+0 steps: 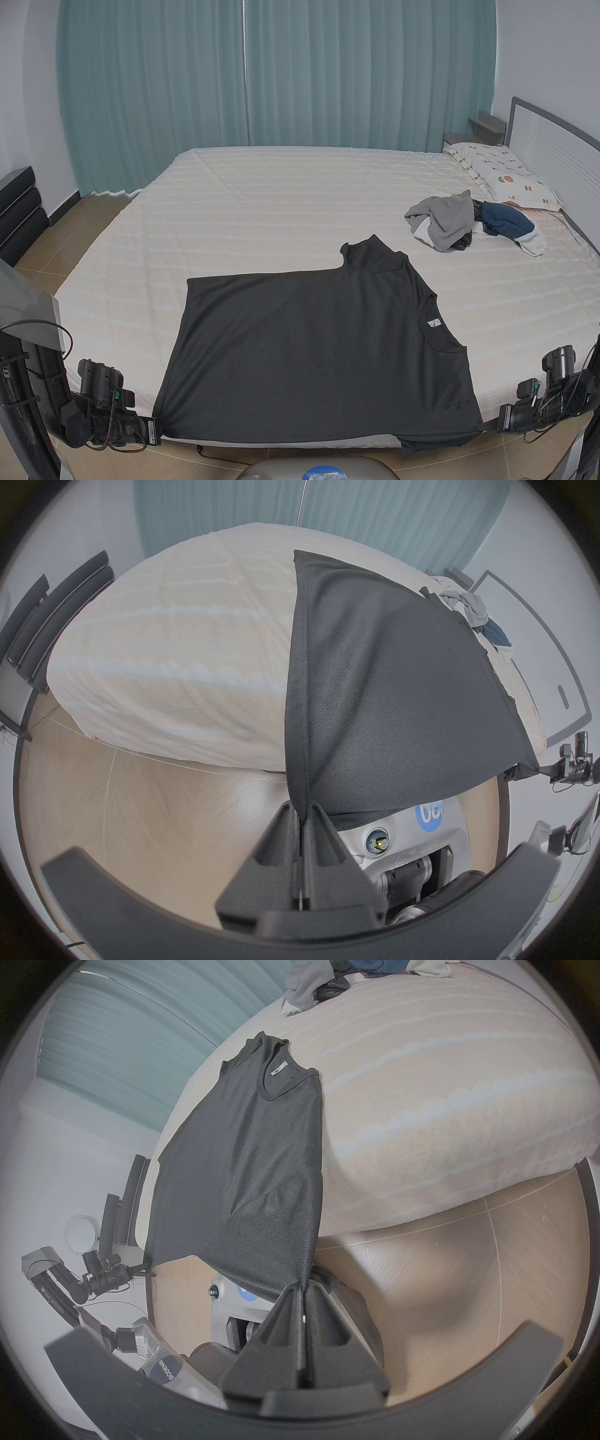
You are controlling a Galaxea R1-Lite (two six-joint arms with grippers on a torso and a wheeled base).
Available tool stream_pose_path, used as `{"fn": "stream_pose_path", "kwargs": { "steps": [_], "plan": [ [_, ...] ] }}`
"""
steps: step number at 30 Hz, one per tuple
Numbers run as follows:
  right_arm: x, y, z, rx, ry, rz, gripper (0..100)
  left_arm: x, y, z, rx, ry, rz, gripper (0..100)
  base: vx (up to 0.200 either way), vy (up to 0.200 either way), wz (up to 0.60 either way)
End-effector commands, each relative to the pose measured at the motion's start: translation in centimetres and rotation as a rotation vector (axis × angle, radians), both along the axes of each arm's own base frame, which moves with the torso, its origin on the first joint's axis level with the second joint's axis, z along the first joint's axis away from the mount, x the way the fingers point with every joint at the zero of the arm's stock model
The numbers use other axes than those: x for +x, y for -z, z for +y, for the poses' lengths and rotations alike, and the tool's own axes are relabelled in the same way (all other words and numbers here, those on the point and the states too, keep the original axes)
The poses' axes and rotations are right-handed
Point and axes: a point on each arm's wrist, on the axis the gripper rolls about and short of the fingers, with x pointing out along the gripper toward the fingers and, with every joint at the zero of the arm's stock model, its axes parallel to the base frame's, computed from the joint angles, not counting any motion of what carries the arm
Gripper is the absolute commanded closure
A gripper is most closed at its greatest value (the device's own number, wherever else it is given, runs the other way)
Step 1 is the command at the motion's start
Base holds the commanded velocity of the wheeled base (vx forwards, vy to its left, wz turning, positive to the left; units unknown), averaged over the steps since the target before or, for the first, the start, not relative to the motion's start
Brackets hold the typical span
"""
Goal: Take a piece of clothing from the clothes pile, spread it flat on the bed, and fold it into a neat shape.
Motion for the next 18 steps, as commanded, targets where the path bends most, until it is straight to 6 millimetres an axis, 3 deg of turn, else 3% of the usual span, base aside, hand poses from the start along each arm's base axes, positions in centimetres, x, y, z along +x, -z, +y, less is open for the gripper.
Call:
{"fn": "stream_pose_path", "kwargs": {
  "steps": [1,18],
  "plan": [
    [-0.9,-1.1,0.2,-0.005,-0.007,-0.026,100,-0.5,-0.3,-0.1,0.013,0.005,0.001,100,0.0,0.0,0.0],
    [-2.1,-1.5,0.4,-0.065,-0.073,0.009,100,-2.1,-2.2,-0.2,0.08,0.056,0.022,100,0.0,0.0,0.0]
  ]
}}
